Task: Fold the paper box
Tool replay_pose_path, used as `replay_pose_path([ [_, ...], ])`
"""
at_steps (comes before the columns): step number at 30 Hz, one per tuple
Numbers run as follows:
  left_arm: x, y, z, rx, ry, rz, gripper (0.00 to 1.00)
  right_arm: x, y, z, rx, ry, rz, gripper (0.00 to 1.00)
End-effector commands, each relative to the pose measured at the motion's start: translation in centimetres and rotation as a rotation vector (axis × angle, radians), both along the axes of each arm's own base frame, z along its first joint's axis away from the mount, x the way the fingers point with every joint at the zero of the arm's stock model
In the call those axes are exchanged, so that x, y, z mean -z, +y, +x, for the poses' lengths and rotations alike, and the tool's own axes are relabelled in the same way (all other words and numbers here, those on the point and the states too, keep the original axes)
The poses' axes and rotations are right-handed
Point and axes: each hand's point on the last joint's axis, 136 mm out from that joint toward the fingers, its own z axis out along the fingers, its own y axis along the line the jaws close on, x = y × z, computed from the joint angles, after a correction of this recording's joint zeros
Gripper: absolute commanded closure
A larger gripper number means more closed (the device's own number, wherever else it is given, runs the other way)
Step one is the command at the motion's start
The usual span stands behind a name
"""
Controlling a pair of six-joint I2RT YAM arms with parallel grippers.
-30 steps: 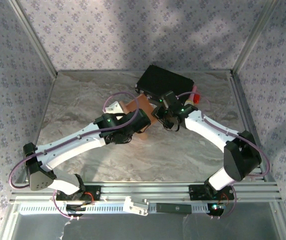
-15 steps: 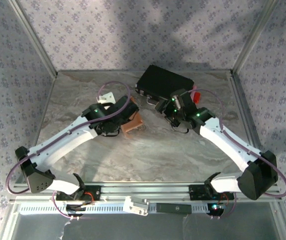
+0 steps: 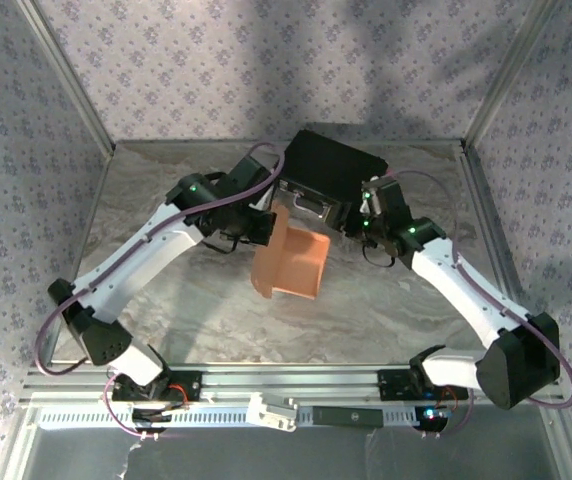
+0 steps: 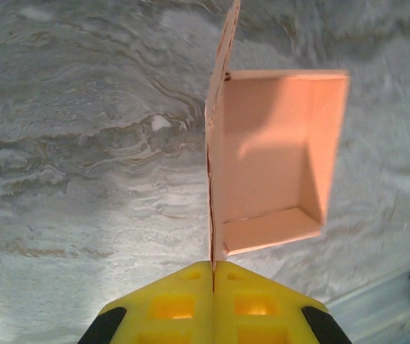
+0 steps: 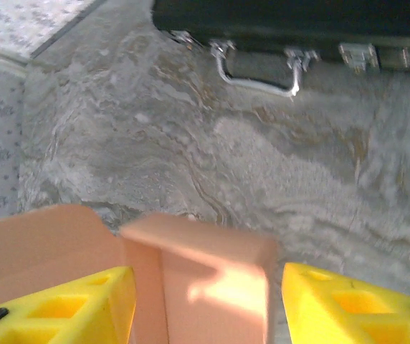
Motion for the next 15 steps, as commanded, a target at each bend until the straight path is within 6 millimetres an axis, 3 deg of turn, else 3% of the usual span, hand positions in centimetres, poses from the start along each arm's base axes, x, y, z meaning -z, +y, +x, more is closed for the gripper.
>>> replay_pose_path([
  [1, 0.9, 0.1, -1.6, 0.245, 0.070, 0.107, 1.00, -2.5, 0.4, -0.4, -0.199, -0.150, -0.067, 0.43],
  [3, 1.8, 0.7, -0.6, 0.304, 0.066, 0.225, 1.00, -2.9, 0.1, -0.6, -0.237, -0.207, -0.085, 0.42],
  [8, 1.9, 1.6, 2.3, 0.412, 0.029, 0.460, 1.00, -2.8, 0.2, -1.2, -0.289, -0.316, -0.085, 0.41],
  [15, 3.7, 0.3, 2.6, 0.725, -0.020, 0.571, 1.00, 0.1, 1.1, -1.4, -0.372, -0.473, -0.086, 0.41],
])
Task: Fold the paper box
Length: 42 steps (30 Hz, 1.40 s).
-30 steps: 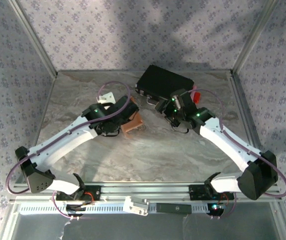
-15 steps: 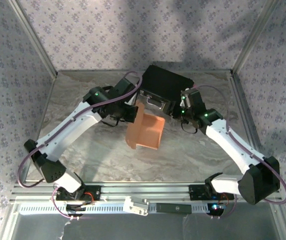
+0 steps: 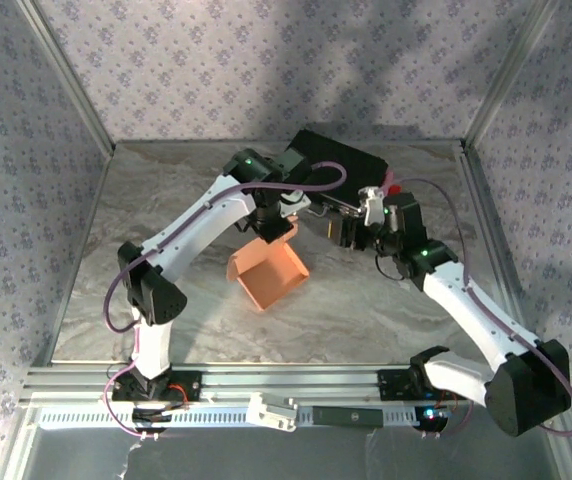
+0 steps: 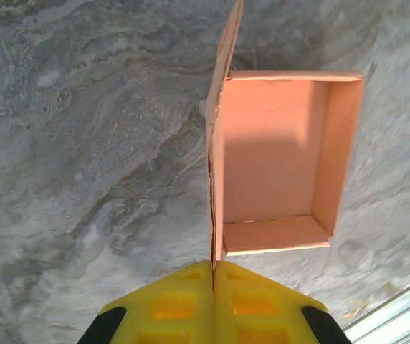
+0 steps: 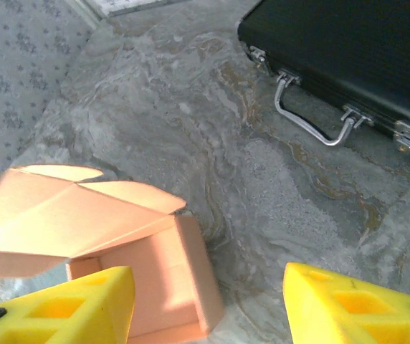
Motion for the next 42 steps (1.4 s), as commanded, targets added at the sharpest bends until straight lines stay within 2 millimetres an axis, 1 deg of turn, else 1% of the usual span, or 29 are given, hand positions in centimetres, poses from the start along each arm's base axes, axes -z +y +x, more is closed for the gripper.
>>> replay_pose_path([
  [1, -0.2, 1.0, -0.4, 0.189, -0.006, 0.095, 1.00, -0.5, 1.2, 0.3, -0.106, -0.197, -0.006, 0.41],
  [4, -0.3, 0.9, -0.3, 0.276, -0.028, 0.096, 1.00, 0.4, 2.4, -0.1, -0.201, -0.279, -0.053, 0.41],
  [6, -0.3, 0.6, 0.0, 0.326, -0.051, 0.097, 1.00, 0.9, 3.5, -0.5, -0.283, -0.304, -0.083, 0.39],
  [7, -0.1, 0.6, 0.1, 0.349, -0.054, 0.097, 1.00, 1.1, 3.7, -0.4, -0.304, -0.300, -0.089, 0.39],
  [10, 0.7, 0.4, 0.4, 0.393, -0.043, 0.096, 1.00, 2.0, 5.1, -0.6, -0.385, -0.269, -0.116, 0.37],
  [12, 1.5, 0.5, 0.8, 0.401, -0.030, 0.093, 1.00, 3.0, 6.2, -0.6, -0.436, -0.258, -0.176, 0.37],
  [14, 2.1, 0.5, 1.1, 0.398, -0.019, 0.078, 1.00, 4.1, 6.8, -0.1, -0.451, -0.232, -0.249, 0.37],
  [15, 2.8, 0.7, 1.0, 0.398, 0.001, 0.077, 0.99, 4.5, 7.2, -0.1, -0.464, -0.219, -0.266, 0.37],
  [16, 3.0, 0.7, 1.1, 0.395, -0.005, 0.076, 0.96, 4.7, 7.4, -0.1, -0.471, -0.213, -0.271, 0.37],
  [18, 2.8, 0.6, 1.6, 0.387, -0.047, 0.064, 0.84, 4.9, 7.6, 0.0, -0.470, -0.216, -0.274, 0.37],
  [19, 2.6, 0.5, 1.7, 0.384, -0.066, 0.053, 0.80, 4.9, 7.6, 0.0, -0.470, -0.218, -0.274, 0.37],
  [23, 1.1, 0.2, 2.0, 0.362, -0.148, -0.016, 0.65, 4.7, 7.7, -0.2, -0.486, -0.229, -0.290, 0.36],
  [25, 0.4, 0.4, 2.2, 0.342, -0.190, -0.026, 0.53, 4.7, 7.6, 0.0, -0.485, -0.230, -0.310, 0.36],
  [26, 0.0, 0.7, 2.6, 0.319, -0.216, -0.026, 0.51, 4.8, 7.5, 0.1, -0.487, -0.223, -0.320, 0.36],
  [28, -0.9, 1.4, 3.0, 0.263, -0.252, -0.042, 0.50, 4.8, 7.4, 0.4, -0.485, -0.217, -0.337, 0.36],
  [29, -1.5, 1.7, 3.0, 0.220, -0.263, -0.068, 0.46, 4.6, 7.5, 0.5, -0.488, -0.216, -0.341, 0.36],
  [31, -2.7, 2.8, 2.6, 0.139, -0.257, -0.132, 0.41, 4.4, 7.6, 0.6, -0.498, -0.211, -0.346, 0.36],
  [32, -3.1, 3.4, 2.1, 0.094, -0.231, -0.179, 0.36, 4.2, 7.7, 0.6, -0.506, -0.205, -0.352, 0.36],
  [34, -3.5, 5.1, 0.9, 0.009, -0.179, -0.247, 0.15, 3.9, 7.8, 0.9, -0.518, -0.195, -0.362, 0.35],
  [37, -2.5, 7.8, -0.7, -0.091, -0.143, -0.265, 0.14, 3.9, 8.1, 1.3, -0.539, -0.164, -0.383, 0.35],
  [40, -0.6, 10.3, -1.8, -0.183, -0.066, -0.266, 0.18, 3.7, 8.5, 1.6, -0.561, -0.153, -0.387, 0.35],
  [42, 1.0, 11.6, -2.6, -0.219, -0.012, -0.254, 0.20, 3.6, 8.8, 1.6, -0.583, -0.141, -0.385, 0.35],
])
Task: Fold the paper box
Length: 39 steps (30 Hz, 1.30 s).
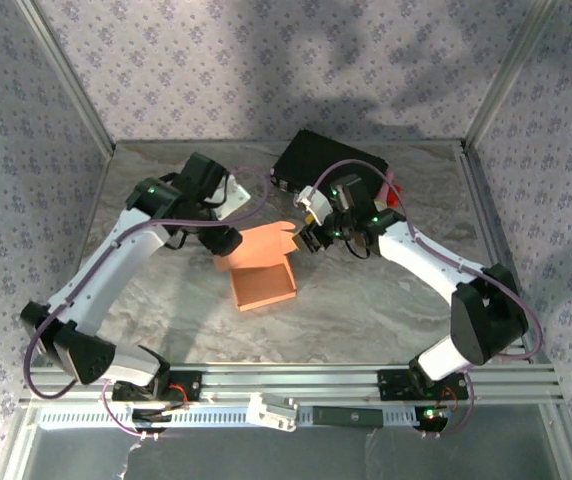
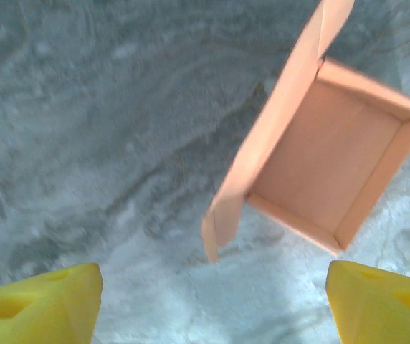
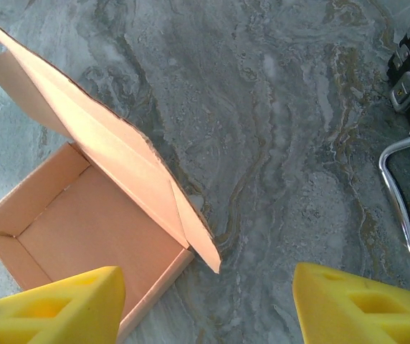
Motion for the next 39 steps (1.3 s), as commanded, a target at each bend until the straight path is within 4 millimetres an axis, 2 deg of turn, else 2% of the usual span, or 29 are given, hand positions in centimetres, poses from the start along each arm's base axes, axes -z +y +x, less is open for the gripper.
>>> replay_pose_path([
  [1, 3.0, 1.1, -2.1, -0.059, 0.156, -0.028, 0.21, 0.0, 0.3, -0.4, -0.052, 0.044, -0.036, 0.35],
  [3, 3.7, 1.2, -2.0, -0.060, 0.166, -0.030, 0.22, -0.5, 0.7, 0.0, -0.067, 0.045, -0.043, 0.37],
  [10, 7.1, 1.9, -1.1, -0.080, 0.228, 0.019, 0.27, 0.4, 1.1, 0.8, -0.094, 0.082, -0.102, 0.41],
  [13, 8.1, 1.7, -0.9, -0.083, 0.247, 0.003, 0.34, 0.8, 1.3, 0.8, -0.112, 0.088, -0.108, 0.46],
  [18, 9.1, 1.6, -0.8, -0.094, 0.240, -0.012, 0.37, 1.3, 1.7, 1.2, -0.126, 0.088, -0.106, 0.48],
  [20, 9.6, 1.8, -0.9, -0.101, 0.250, 0.001, 0.41, 1.4, 2.1, 1.2, -0.138, 0.097, -0.101, 0.50],
  [28, 10.0, 1.9, -0.1, -0.121, 0.222, 0.012, 0.54, 1.9, 2.9, 1.0, -0.166, 0.103, -0.104, 0.57],
  [35, 10.2, 1.2, 0.5, -0.118, 0.223, -0.012, 0.61, 2.5, 2.8, 0.8, -0.164, 0.107, -0.119, 0.63],
  [39, 10.3, 1.1, 0.6, -0.126, 0.230, -0.024, 0.62, 2.7, 3.0, 0.7, -0.169, 0.109, -0.124, 0.65],
])
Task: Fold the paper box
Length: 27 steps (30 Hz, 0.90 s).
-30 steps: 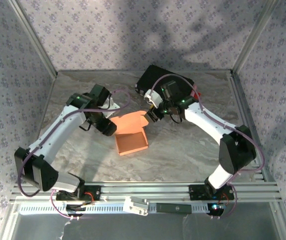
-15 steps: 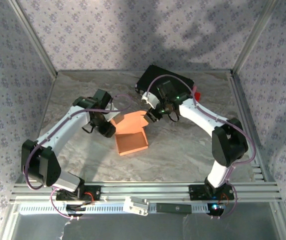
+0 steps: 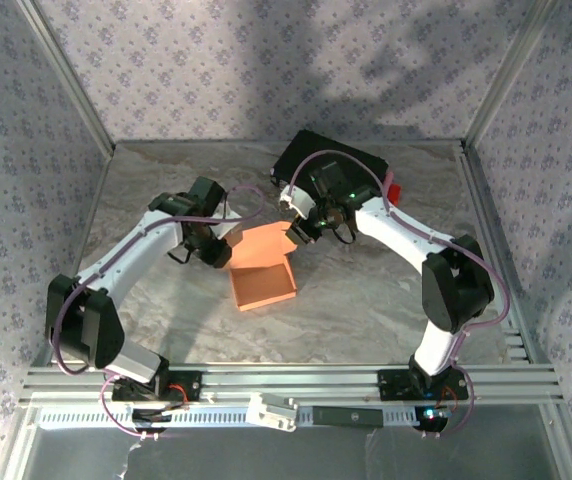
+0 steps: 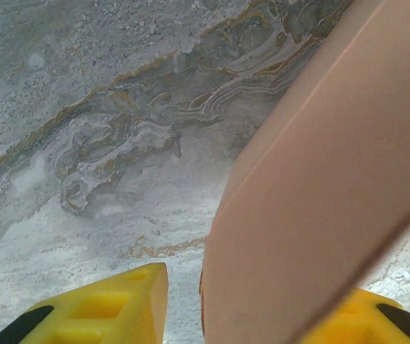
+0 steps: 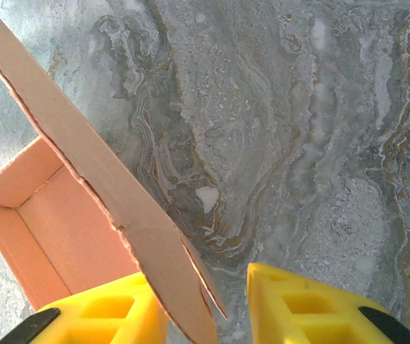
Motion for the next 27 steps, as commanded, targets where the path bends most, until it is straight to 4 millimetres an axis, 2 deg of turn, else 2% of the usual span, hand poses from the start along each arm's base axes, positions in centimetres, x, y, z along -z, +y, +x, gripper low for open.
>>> replay_pose_path([
  [1, -0.19, -0.32, 0.17, -0.014, 0.003, -0.026, 0.62, 0.57, 0.43, -0.42, -0.025, 0.017, -0.016, 0.65],
  [9, -0.05, -0.07, -0.14, -0.024, 0.009, -0.020, 0.65, 1.14, 0.60, -0.24, -0.020, -0.004, -0.042, 0.65],
  [14, 0.13, 0.26, -0.36, -0.031, 0.019, -0.003, 0.66, 1.27, 0.69, -0.29, -0.021, -0.004, -0.048, 0.70],
  [20, 0.07, 0.33, -0.43, -0.038, -0.001, -0.014, 0.68, 1.57, 0.70, -0.39, -0.024, 0.002, -0.055, 0.83],
  [27, -0.09, 0.23, -0.28, -0.052, -0.004, -0.022, 0.74, 1.47, 1.06, -0.52, -0.024, 0.001, -0.054, 0.92],
])
